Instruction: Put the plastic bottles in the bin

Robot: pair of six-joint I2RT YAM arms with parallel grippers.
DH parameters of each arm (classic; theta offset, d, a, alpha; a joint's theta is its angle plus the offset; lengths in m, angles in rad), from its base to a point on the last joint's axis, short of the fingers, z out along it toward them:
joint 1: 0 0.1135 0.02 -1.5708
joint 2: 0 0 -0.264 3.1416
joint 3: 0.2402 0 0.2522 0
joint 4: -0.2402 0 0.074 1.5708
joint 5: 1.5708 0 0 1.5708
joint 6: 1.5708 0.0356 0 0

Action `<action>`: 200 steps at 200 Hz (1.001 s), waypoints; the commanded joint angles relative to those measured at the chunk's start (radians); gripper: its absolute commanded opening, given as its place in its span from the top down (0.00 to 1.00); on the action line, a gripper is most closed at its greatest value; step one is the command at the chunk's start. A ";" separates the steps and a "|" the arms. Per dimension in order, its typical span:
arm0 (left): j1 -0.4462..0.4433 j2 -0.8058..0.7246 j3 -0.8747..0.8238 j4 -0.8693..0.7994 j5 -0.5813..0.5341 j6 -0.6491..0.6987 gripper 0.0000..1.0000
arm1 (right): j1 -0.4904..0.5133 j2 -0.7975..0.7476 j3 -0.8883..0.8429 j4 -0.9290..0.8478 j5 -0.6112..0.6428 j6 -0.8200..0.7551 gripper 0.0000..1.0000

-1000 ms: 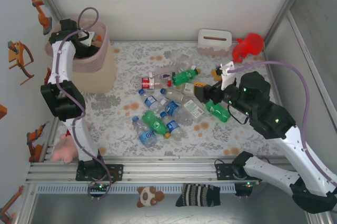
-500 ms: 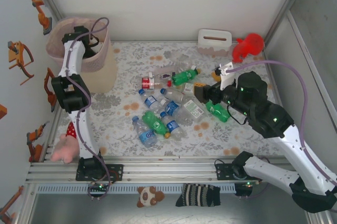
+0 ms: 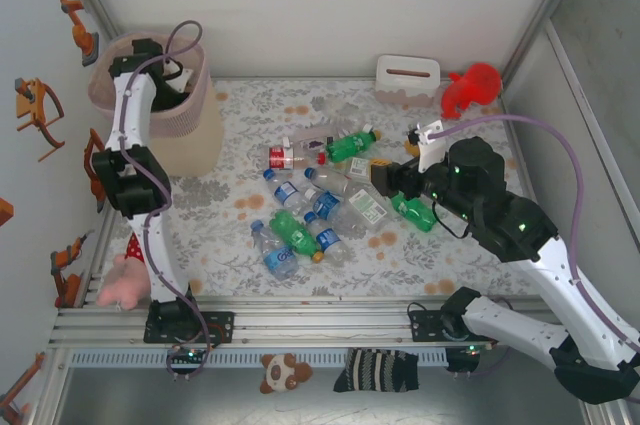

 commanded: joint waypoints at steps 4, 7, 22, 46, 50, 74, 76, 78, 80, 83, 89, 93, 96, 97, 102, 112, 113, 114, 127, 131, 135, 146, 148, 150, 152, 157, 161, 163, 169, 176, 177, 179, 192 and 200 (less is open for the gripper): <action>-0.009 -0.111 0.041 -0.025 0.033 -0.018 0.27 | 0.005 -0.007 -0.001 -0.013 0.044 0.015 0.16; -0.010 -0.120 0.041 -0.022 0.034 -0.019 0.27 | 0.005 -0.006 -0.002 -0.015 0.049 0.017 0.16; -0.010 -0.154 0.041 -0.019 0.040 -0.025 0.27 | 0.005 0.002 0.005 -0.035 0.092 0.023 0.16; -0.007 -0.214 0.036 -0.015 0.053 -0.033 0.28 | 0.003 0.025 0.028 -0.084 0.181 0.048 0.15; -0.008 -0.223 0.035 -0.013 0.055 -0.035 0.28 | 0.003 0.030 0.031 -0.092 0.190 0.048 0.15; -0.008 -0.284 0.017 0.000 0.075 -0.045 0.28 | -0.001 0.063 0.049 -0.131 0.230 0.045 0.15; -0.009 -0.288 0.016 0.001 0.076 -0.046 0.28 | -0.002 0.064 0.051 -0.134 0.232 0.044 0.15; -0.008 -0.296 0.014 0.003 0.078 -0.048 0.28 | -0.003 0.066 0.052 -0.137 0.234 0.045 0.15; -0.008 -0.301 0.013 0.006 0.080 -0.049 0.28 | -0.004 0.071 0.053 -0.139 0.235 0.045 0.15; -0.008 -0.308 0.008 0.007 0.083 -0.051 0.28 | -0.007 0.074 0.055 -0.143 0.237 0.045 0.15; -0.007 -0.327 0.001 0.013 0.089 -0.054 0.28 | -0.010 0.084 0.058 -0.152 0.238 0.045 0.15; -0.007 -0.338 -0.003 0.018 0.092 -0.057 0.28 | -0.013 0.091 0.061 -0.155 0.240 0.044 0.15; -0.006 -0.348 -0.006 0.022 0.094 -0.059 0.28 | -0.014 0.096 0.062 -0.160 0.241 0.045 0.15; -0.006 -0.350 -0.007 0.024 0.095 -0.059 0.28 | -0.015 0.098 0.063 -0.161 0.241 0.045 0.15; -0.007 -0.364 -0.014 0.030 0.101 -0.063 0.28 | -0.020 0.106 0.065 -0.165 0.241 0.045 0.15; -0.006 -0.394 -0.025 0.043 0.111 -0.070 0.28 | -0.030 0.122 0.069 -0.178 0.240 0.044 0.15; -0.006 -0.397 -0.026 0.043 0.111 -0.070 0.28 | -0.030 0.124 0.070 -0.180 0.240 0.044 0.15; -0.005 -0.400 -0.026 0.044 0.112 -0.071 0.28 | -0.031 0.126 0.071 -0.181 0.240 0.045 0.15; -0.002 -0.435 -0.038 0.060 0.128 -0.081 0.28 | -0.044 0.149 0.077 -0.198 0.234 0.045 0.15; -0.001 -0.446 -0.041 0.064 0.135 -0.084 0.28 | -0.048 0.156 0.077 -0.202 0.232 0.043 0.15; -0.001 -0.458 -0.046 0.067 0.141 -0.086 0.28 | -0.051 0.163 0.080 -0.207 0.229 0.042 0.16; -0.001 -0.488 -0.056 0.075 0.163 -0.094 0.28 | -0.064 0.184 0.084 -0.223 0.224 0.040 0.16; 0.000 -0.494 -0.058 0.078 0.169 -0.096 0.28 | -0.066 0.187 0.085 -0.225 0.221 0.039 0.16; -0.001 -0.500 -0.060 0.078 0.174 -0.097 0.29 | -0.068 0.192 0.086 -0.227 0.220 0.039 0.16; 0.000 -0.506 -0.065 0.080 0.180 -0.097 0.28 | -0.071 0.196 0.087 -0.231 0.218 0.038 0.16; -0.001 -0.522 -0.074 0.086 0.196 -0.101 0.29 | -0.080 0.209 0.089 -0.239 0.213 0.036 0.16; -0.001 -0.534 -0.084 0.093 0.209 -0.105 0.29 | -0.086 0.217 0.090 -0.243 0.209 0.034 0.16; -0.001 -0.543 -0.090 0.095 0.215 -0.108 0.29 | -0.090 0.219 0.091 -0.246 0.207 0.033 0.16; -0.001 -0.564 -0.109 0.106 0.237 -0.115 0.29 | -0.101 0.234 0.094 -0.253 0.200 0.033 0.16; -0.004 -0.592 -0.137 0.124 0.259 -0.124 0.29 | -0.112 0.249 0.094 -0.260 0.188 0.026 0.17; -0.005 -0.594 -0.142 0.127 0.262 -0.126 0.29 | -0.115 0.250 0.094 -0.261 0.187 0.025 0.17; -0.005 -0.606 -0.154 0.133 0.268 -0.129 0.29 | -0.118 0.255 0.094 -0.262 0.183 0.022 0.17; -0.016 -0.663 -0.228 0.184 0.303 -0.152 0.29 | -0.143 0.283 0.095 -0.272 0.160 0.009 0.18; -0.028 -0.705 -0.281 0.216 0.318 -0.163 0.29 | -0.159 0.304 0.097 -0.280 0.148 0.001 0.18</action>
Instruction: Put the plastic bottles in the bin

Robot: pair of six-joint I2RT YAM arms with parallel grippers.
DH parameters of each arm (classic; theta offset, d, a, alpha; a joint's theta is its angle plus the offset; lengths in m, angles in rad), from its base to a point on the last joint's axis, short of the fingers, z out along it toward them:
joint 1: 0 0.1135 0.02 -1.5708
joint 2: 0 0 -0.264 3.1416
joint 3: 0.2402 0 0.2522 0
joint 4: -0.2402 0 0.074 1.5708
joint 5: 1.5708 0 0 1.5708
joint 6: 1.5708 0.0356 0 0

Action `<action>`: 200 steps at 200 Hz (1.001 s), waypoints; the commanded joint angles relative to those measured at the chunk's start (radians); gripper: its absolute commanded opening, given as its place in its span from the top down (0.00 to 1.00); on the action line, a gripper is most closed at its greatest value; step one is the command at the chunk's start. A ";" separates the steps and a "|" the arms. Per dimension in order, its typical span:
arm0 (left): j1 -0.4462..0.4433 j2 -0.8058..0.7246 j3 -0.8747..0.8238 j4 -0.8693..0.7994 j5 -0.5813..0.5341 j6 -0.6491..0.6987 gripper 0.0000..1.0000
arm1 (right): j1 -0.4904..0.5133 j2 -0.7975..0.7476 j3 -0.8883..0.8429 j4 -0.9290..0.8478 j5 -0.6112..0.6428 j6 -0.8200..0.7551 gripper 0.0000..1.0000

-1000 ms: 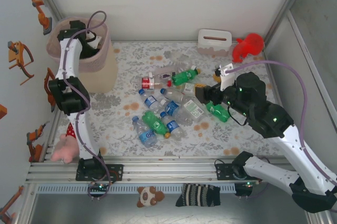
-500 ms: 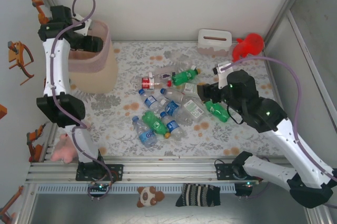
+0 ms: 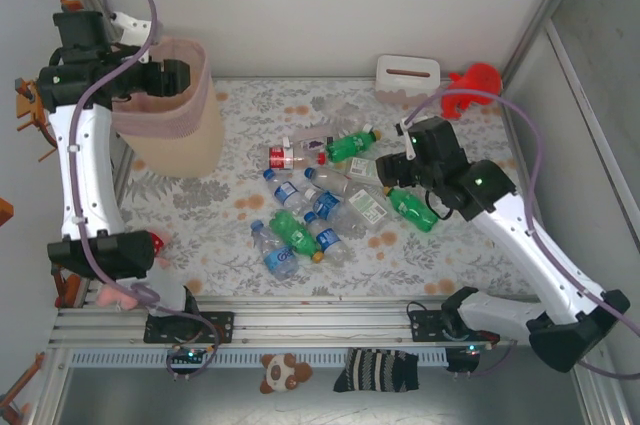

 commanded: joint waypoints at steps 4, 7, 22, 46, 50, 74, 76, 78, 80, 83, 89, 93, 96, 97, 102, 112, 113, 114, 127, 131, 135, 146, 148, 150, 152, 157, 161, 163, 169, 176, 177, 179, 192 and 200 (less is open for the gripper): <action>-0.027 -0.113 -0.134 0.110 0.108 -0.059 0.29 | -0.045 0.050 0.035 -0.050 -0.039 -0.027 0.18; -0.034 -0.129 -0.152 0.123 0.111 -0.063 0.28 | -0.048 0.057 0.034 -0.055 -0.045 -0.031 0.19; -0.059 -0.208 -0.269 0.202 0.131 -0.095 0.28 | -0.074 0.096 0.038 -0.077 -0.057 -0.053 0.19; -0.086 -0.317 -0.437 0.338 0.195 -0.180 0.28 | -0.094 0.162 0.043 -0.114 -0.041 -0.101 0.21; -0.091 -0.334 -0.458 0.359 0.205 -0.192 0.28 | -0.095 0.173 0.043 -0.119 -0.037 -0.110 0.21; -0.129 -0.417 -0.587 0.458 0.236 -0.250 0.28 | -0.095 0.233 0.040 -0.127 -0.021 -0.144 0.23; -0.134 -0.421 -0.598 0.464 0.237 -0.254 0.28 | -0.096 0.237 0.040 -0.128 -0.021 -0.145 0.24; -0.138 -0.428 -0.607 0.470 0.237 -0.257 0.28 | -0.096 0.243 0.040 -0.128 -0.021 -0.147 0.25; -0.142 -0.435 -0.617 0.476 0.237 -0.261 0.28 | -0.096 0.248 0.039 -0.127 -0.021 -0.149 0.25; -0.147 -0.444 -0.630 0.485 0.238 -0.266 0.29 | -0.096 0.255 0.040 -0.127 -0.023 -0.151 0.26; -0.157 -0.457 -0.651 0.498 0.242 -0.271 0.28 | -0.096 0.271 0.040 -0.126 -0.030 -0.155 0.27; -0.163 -0.465 -0.668 0.503 0.241 -0.274 0.28 | -0.097 0.281 0.040 -0.124 -0.036 -0.159 0.28; -0.169 -0.472 -0.680 0.507 0.239 -0.276 0.28 | -0.096 0.289 0.040 -0.125 -0.040 -0.161 0.29; -0.170 -0.473 -0.683 0.508 0.238 -0.277 0.28 | -0.096 0.292 0.040 -0.125 -0.042 -0.162 0.29; -0.180 -0.481 -0.700 0.513 0.239 -0.282 0.28 | -0.096 0.305 0.040 -0.124 -0.050 -0.166 0.30; -0.195 -0.497 -0.732 0.520 0.237 -0.285 0.28 | -0.097 0.329 0.041 -0.121 -0.067 -0.169 0.33; -0.196 -0.498 -0.735 0.519 0.237 -0.285 0.28 | -0.097 0.331 0.041 -0.120 -0.068 -0.169 0.33; -0.198 -0.500 -0.738 0.519 0.237 -0.285 0.28 | -0.097 0.333 0.041 -0.120 -0.071 -0.170 0.33; -0.216 -0.513 -0.776 0.521 0.228 -0.294 0.29 | -0.096 0.359 0.040 -0.109 -0.095 -0.174 0.35; -0.220 -0.517 -0.783 0.521 0.227 -0.296 0.29 | -0.096 0.366 0.040 -0.104 -0.104 -0.174 0.36; -0.226 -0.521 -0.794 0.521 0.224 -0.297 0.29 | -0.096 0.372 0.040 -0.101 -0.111 -0.175 0.37; -0.240 -0.529 -0.820 0.523 0.213 -0.303 0.29 | -0.095 0.395 0.040 -0.094 -0.122 -0.178 0.38; -0.243 -0.531 -0.824 0.524 0.210 -0.304 0.29 | -0.096 0.401 0.040 -0.094 -0.122 -0.180 0.38; -0.245 -0.533 -0.828 0.525 0.208 -0.305 0.29 | -0.097 0.405 0.040 -0.092 -0.121 -0.181 0.38; -0.248 -0.535 -0.832 0.525 0.207 -0.305 0.29 | -0.097 0.411 0.041 -0.092 -0.120 -0.183 0.39; -0.255 -0.538 -0.842 0.528 0.203 -0.307 0.29 | -0.097 0.424 0.043 -0.091 -0.115 -0.185 0.40; -0.260 -0.540 -0.849 0.529 0.200 -0.308 0.29 | -0.096 0.434 0.044 -0.091 -0.110 -0.189 0.40; -0.261 -0.541 -0.851 0.531 0.199 -0.308 0.29 | -0.097 0.440 0.044 -0.091 -0.106 -0.192 0.40; -0.267 -0.545 -0.860 0.533 0.196 -0.311 0.29 | -0.097 0.456 0.049 -0.094 -0.093 -0.195 0.42; -0.273 -0.547 -0.867 0.536 0.191 -0.314 0.29 | -0.097 0.479 0.056 -0.100 -0.078 -0.201 0.44; -0.274 -0.547 -0.868 0.536 0.191 -0.316 0.29 | -0.097 0.482 0.057 -0.101 -0.076 -0.201 0.44; -0.275 -0.548 -0.870 0.536 0.190 -0.316 0.29 | -0.097 0.488 0.059 -0.102 -0.072 -0.203 0.44; -0.282 -0.553 -0.879 0.541 0.185 -0.317 0.29 | -0.097 0.523 0.070 -0.106 -0.050 -0.212 0.47; -0.285 -0.555 -0.882 0.543 0.181 -0.318 0.29 | -0.096 0.548 0.076 -0.103 -0.041 -0.218 0.48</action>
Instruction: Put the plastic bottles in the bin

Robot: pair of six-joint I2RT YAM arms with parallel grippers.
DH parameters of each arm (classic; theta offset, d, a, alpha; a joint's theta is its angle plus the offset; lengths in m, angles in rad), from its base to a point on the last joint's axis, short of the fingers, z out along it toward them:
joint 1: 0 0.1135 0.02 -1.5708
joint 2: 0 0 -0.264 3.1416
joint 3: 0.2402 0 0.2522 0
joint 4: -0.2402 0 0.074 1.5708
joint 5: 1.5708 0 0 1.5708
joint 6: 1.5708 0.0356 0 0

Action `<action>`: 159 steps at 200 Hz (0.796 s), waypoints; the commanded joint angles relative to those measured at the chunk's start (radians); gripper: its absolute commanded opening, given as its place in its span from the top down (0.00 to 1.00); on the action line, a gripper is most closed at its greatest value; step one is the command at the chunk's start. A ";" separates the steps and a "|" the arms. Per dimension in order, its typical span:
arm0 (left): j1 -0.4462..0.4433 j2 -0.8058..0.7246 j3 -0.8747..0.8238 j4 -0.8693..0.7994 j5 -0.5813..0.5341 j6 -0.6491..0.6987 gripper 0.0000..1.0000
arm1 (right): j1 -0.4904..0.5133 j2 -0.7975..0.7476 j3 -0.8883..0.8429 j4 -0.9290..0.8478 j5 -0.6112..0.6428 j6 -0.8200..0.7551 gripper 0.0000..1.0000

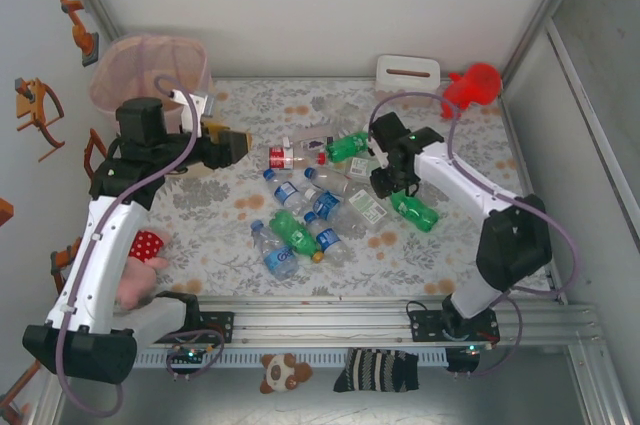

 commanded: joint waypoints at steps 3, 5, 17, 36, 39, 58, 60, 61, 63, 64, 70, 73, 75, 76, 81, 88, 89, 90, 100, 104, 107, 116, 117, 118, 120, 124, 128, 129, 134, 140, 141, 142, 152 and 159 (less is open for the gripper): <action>-0.010 -0.029 -0.015 0.043 -0.010 -0.022 0.29 | -0.006 0.061 0.040 -0.010 0.043 -0.032 0.49; -0.011 -0.030 -0.016 0.044 -0.011 -0.024 0.29 | -0.006 0.068 0.042 -0.011 0.045 -0.032 0.49; -0.014 -0.032 -0.020 0.047 -0.014 -0.025 0.29 | -0.006 0.098 0.049 -0.007 0.053 -0.038 0.51; -0.015 -0.034 -0.024 0.048 -0.015 -0.026 0.29 | -0.006 0.140 0.061 -0.001 0.070 -0.049 0.52; -0.015 -0.034 -0.025 0.048 -0.015 -0.025 0.29 | -0.006 0.146 0.064 0.001 0.072 -0.051 0.52; -0.016 -0.038 -0.029 0.047 -0.015 -0.027 0.29 | -0.006 0.180 0.078 0.006 0.084 -0.064 0.53; -0.017 -0.039 -0.031 0.048 -0.015 -0.028 0.29 | -0.006 0.184 0.080 0.006 0.086 -0.064 0.53; -0.016 -0.039 -0.031 0.047 -0.014 -0.028 0.29 | -0.007 0.186 0.080 0.006 0.087 -0.065 0.53; -0.017 -0.041 -0.032 0.047 -0.015 -0.029 0.29 | -0.006 0.189 0.081 0.007 0.089 -0.067 0.53; -0.017 -0.042 -0.032 0.047 -0.015 -0.029 0.29 | -0.006 0.190 0.082 0.008 0.090 -0.067 0.53; -0.019 -0.043 -0.033 0.047 -0.017 -0.031 0.29 | -0.006 0.201 0.087 0.009 0.096 -0.071 0.54; -0.019 -0.044 -0.034 0.047 -0.017 -0.030 0.29 | -0.006 0.205 0.089 0.008 0.098 -0.072 0.54; -0.019 -0.045 -0.035 0.047 -0.017 -0.030 0.29 | -0.006 0.208 0.090 0.009 0.099 -0.074 0.54; -0.019 -0.046 -0.036 0.047 -0.017 -0.030 0.29 | -0.006 0.210 0.091 0.008 0.101 -0.074 0.54; -0.018 -0.048 -0.037 0.047 -0.016 -0.032 0.29 | -0.006 0.219 0.093 0.009 0.104 -0.077 0.54; -0.019 -0.052 -0.040 0.047 -0.019 -0.031 0.29 | -0.006 0.229 0.095 0.011 0.105 -0.082 0.54; -0.019 -0.052 -0.040 0.047 -0.020 -0.032 0.29 | -0.006 0.231 0.096 0.012 0.106 -0.083 0.55; -0.019 -0.054 -0.040 0.047 -0.020 -0.032 0.29 | -0.006 0.233 0.096 0.011 0.106 -0.083 0.55; -0.019 -0.057 -0.043 0.047 -0.023 -0.032 0.29 | -0.006 0.246 0.099 0.016 0.107 -0.089 0.55; -0.019 -0.058 -0.044 0.048 -0.023 -0.032 0.29 | -0.006 0.252 0.100 0.016 0.108 -0.090 0.56; -0.018 -0.059 -0.045 0.047 -0.024 -0.032 0.29 | -0.006 0.255 0.100 0.019 0.109 -0.091 0.56; -0.019 -0.061 -0.045 0.047 -0.025 -0.034 0.29 | -0.006 0.266 0.105 0.021 0.113 -0.095 0.56; -0.019 -0.061 -0.046 0.047 -0.025 -0.036 0.29 | -0.006 0.267 0.105 0.021 0.113 -0.096 0.56; -0.019 -0.060 -0.045 0.047 -0.025 -0.037 0.29 | -0.006 0.269 0.106 0.021 0.114 -0.096 0.56; -0.019 -0.061 -0.046 0.047 -0.025 -0.036 0.29 | -0.006 0.272 0.106 0.021 0.115 -0.096 0.56; -0.019 -0.061 -0.047 0.049 -0.025 -0.039 0.29 | -0.005 0.276 0.106 0.022 0.117 -0.097 0.57; -0.019 -0.061 -0.049 0.050 -0.025 -0.041 0.29 | -0.005 0.281 0.107 0.023 0.118 -0.099 0.57; -0.019 -0.060 -0.049 0.051 -0.025 -0.042 0.29 | -0.006 0.282 0.107 0.024 0.118 -0.099 0.57; -0.020 -0.060 -0.050 0.054 -0.023 -0.045 0.29 | -0.006 0.288 0.108 0.025 0.120 -0.101 0.57; -0.022 -0.059 -0.051 0.058 -0.021 -0.048 0.29 | -0.006 0.293 0.107 0.027 0.122 -0.103 0.57; -0.022 -0.058 -0.051 0.058 -0.021 -0.048 0.29 | -0.006 0.294 0.107 0.027 0.122 -0.103 0.57; -0.022 -0.059 -0.052 0.059 -0.021 -0.048 0.29 | -0.006 0.294 0.106 0.027 0.122 -0.103 0.57; -0.025 -0.060 -0.054 0.059 -0.024 -0.052 0.29 | -0.006 0.306 0.104 0.029 0.127 -0.107 0.58; -0.027 -0.060 -0.055 0.061 -0.023 -0.052 0.29 | -0.006 0.313 0.102 0.031 0.131 -0.109 0.58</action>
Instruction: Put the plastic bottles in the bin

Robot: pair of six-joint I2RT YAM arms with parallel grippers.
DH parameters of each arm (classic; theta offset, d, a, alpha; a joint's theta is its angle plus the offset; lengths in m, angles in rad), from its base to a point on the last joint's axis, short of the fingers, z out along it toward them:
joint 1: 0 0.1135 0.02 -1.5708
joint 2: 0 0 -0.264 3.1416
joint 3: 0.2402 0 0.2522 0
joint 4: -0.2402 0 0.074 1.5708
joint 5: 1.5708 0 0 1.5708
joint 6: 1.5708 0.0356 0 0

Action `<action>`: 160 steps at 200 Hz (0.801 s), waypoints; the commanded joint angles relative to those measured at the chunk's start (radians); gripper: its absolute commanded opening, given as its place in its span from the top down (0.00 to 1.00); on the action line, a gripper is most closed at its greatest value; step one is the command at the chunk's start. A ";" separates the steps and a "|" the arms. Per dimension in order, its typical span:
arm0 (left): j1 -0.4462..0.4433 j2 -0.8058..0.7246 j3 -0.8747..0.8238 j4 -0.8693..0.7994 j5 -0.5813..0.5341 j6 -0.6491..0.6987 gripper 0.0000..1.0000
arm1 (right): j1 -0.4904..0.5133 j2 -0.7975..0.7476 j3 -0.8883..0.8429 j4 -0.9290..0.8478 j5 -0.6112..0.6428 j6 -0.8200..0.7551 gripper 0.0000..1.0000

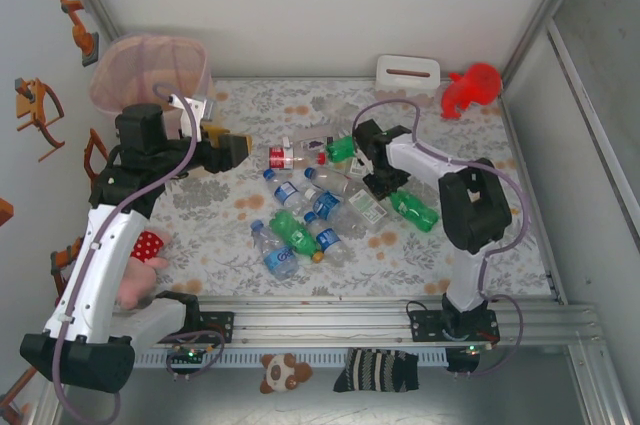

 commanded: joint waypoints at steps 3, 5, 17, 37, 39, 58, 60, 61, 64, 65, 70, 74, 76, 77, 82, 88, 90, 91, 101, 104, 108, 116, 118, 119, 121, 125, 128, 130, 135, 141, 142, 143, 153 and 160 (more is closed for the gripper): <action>-0.010 -0.018 -0.013 0.027 0.003 -0.022 0.29 | -0.006 0.025 0.022 0.005 0.032 -0.023 0.58; -0.011 -0.018 -0.014 0.027 0.003 -0.022 0.29 | -0.006 0.028 0.021 0.005 0.034 -0.024 0.58; -0.011 -0.018 -0.013 0.027 0.002 -0.024 0.29 | -0.006 0.039 0.015 0.011 0.039 -0.028 0.58; -0.014 -0.018 -0.014 0.028 0.002 -0.028 0.29 | -0.006 0.048 -0.001 0.030 0.051 -0.031 0.59; -0.014 -0.017 -0.014 0.028 0.002 -0.028 0.29 | -0.006 0.049 -0.002 0.032 0.051 -0.032 0.59; -0.015 -0.019 -0.015 0.029 0.001 -0.031 0.29 | -0.006 0.061 -0.008 0.037 0.054 -0.034 0.60; -0.015 -0.019 -0.015 0.029 0.001 -0.031 0.29 | -0.006 0.062 -0.009 0.037 0.054 -0.035 0.60; -0.015 -0.019 -0.015 0.029 0.000 -0.031 0.29 | -0.006 0.063 -0.009 0.037 0.054 -0.034 0.60; -0.017 -0.020 -0.014 0.028 0.001 -0.032 0.29 | -0.006 0.064 -0.010 0.038 0.054 -0.034 0.61; -0.017 -0.020 -0.015 0.028 0.001 -0.032 0.29 | -0.006 0.065 -0.010 0.038 0.054 -0.034 0.61; -0.016 -0.020 -0.014 0.028 0.001 -0.032 0.29 | -0.006 0.065 -0.010 0.038 0.054 -0.035 0.62; -0.017 -0.020 -0.014 0.028 0.001 -0.032 0.29 | -0.006 0.064 -0.010 0.040 0.054 -0.035 0.62; -0.017 -0.019 -0.014 0.028 0.001 -0.032 0.29 | -0.006 0.065 -0.010 0.041 0.054 -0.035 0.62; -0.018 -0.021 -0.014 0.029 0.000 -0.032 0.29 | -0.006 0.065 -0.011 0.041 0.055 -0.035 0.63; -0.018 -0.021 -0.014 0.028 0.000 -0.032 0.29 | -0.006 0.065 -0.012 0.042 0.056 -0.035 0.63; -0.018 -0.021 -0.015 0.029 -0.001 -0.032 0.29 | -0.006 0.064 -0.012 0.042 0.058 -0.035 0.64; -0.018 -0.021 -0.015 0.028 -0.001 -0.032 0.29 | -0.006 0.064 -0.011 0.042 0.059 -0.035 0.64; -0.018 -0.022 -0.014 0.028 -0.001 -0.032 0.29 | -0.005 0.064 -0.010 0.042 0.060 -0.035 0.64; -0.018 -0.024 -0.014 0.028 -0.002 -0.032 0.29 | -0.006 0.060 -0.010 0.041 0.062 -0.035 0.66; -0.018 -0.024 -0.014 0.028 -0.002 -0.032 0.29 | -0.006 0.057 -0.011 0.041 0.063 -0.036 0.66; -0.018 -0.024 -0.013 0.028 -0.001 -0.032 0.29 | -0.006 0.053 -0.012 0.041 0.064 -0.036 0.67; -0.018 -0.024 -0.013 0.028 -0.004 -0.032 0.29 | -0.007 0.046 -0.012 0.039 0.064 -0.037 0.69; -0.018 -0.024 -0.013 0.028 -0.004 -0.032 0.29 | -0.006 0.043 -0.012 0.040 0.065 -0.037 0.70; -0.018 -0.024 -0.014 0.028 -0.004 -0.032 0.29 | -0.005 0.043 -0.012 0.040 0.066 -0.036 0.70; -0.018 -0.023 -0.013 0.028 -0.005 -0.032 0.29 | -0.006 0.040 -0.012 0.040 0.066 -0.036 0.70; -0.019 -0.024 -0.015 0.028 -0.004 -0.032 0.29 | -0.006 0.036 -0.013 0.039 0.067 -0.035 0.71; -0.018 -0.023 -0.015 0.028 -0.005 -0.032 0.29 | -0.006 0.032 -0.013 0.038 0.068 -0.035 0.71; -0.018 -0.022 -0.015 0.028 -0.005 -0.032 0.29 | -0.006 0.030 -0.013 0.039 0.068 -0.034 0.72; -0.018 -0.022 -0.013 0.028 -0.004 -0.032 0.29 | -0.006 0.023 -0.013 0.038 0.068 -0.034 0.72; -0.018 -0.021 -0.013 0.028 -0.002 -0.032 0.29 | -0.006 0.017 -0.014 0.037 0.065 -0.033 0.73; -0.018 -0.022 -0.013 0.028 -0.002 -0.032 0.29 | -0.006 0.015 -0.014 0.037 0.066 -0.031 0.73; -0.018 -0.022 -0.013 0.028 -0.002 -0.032 0.29 | -0.006 0.013 -0.014 0.037 0.065 -0.030 0.74; -0.020 -0.021 -0.012 0.030 -0.002 -0.032 0.29 | -0.005 -0.001 -0.015 0.034 0.059 -0.028 0.75; -0.019 -0.022 -0.013 0.028 -0.002 -0.032 0.29 | -0.006 -0.010 -0.015 0.028 0.052 -0.024 0.75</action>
